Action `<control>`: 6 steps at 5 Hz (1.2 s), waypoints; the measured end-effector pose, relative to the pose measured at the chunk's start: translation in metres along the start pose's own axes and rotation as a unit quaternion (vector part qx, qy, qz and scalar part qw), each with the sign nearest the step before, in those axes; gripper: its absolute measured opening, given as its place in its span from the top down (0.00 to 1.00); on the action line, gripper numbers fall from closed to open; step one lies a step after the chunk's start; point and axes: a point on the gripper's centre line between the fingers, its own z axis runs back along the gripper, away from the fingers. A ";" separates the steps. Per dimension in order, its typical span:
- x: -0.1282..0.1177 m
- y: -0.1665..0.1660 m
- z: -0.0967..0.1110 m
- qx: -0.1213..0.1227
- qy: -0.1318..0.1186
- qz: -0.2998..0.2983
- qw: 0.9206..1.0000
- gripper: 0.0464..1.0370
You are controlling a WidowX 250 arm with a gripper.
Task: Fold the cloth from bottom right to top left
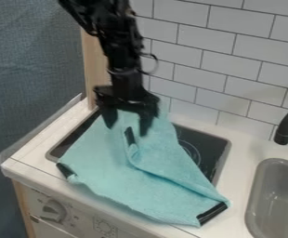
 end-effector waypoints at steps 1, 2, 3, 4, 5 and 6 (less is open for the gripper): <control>-0.007 -0.030 0.004 -0.001 -0.006 -0.050 0.999 0.04; -0.017 -0.063 0.003 -0.007 -0.008 -0.108 0.994 0.04; -0.025 -0.092 0.001 -0.010 -0.006 -0.150 0.989 0.04; -0.032 -0.113 -0.006 -0.011 0.001 -0.183 0.983 0.04; -0.041 -0.122 -0.020 -0.003 0.018 -0.201 0.979 0.04; -0.045 -0.129 -0.030 0.003 0.025 -0.216 0.976 0.04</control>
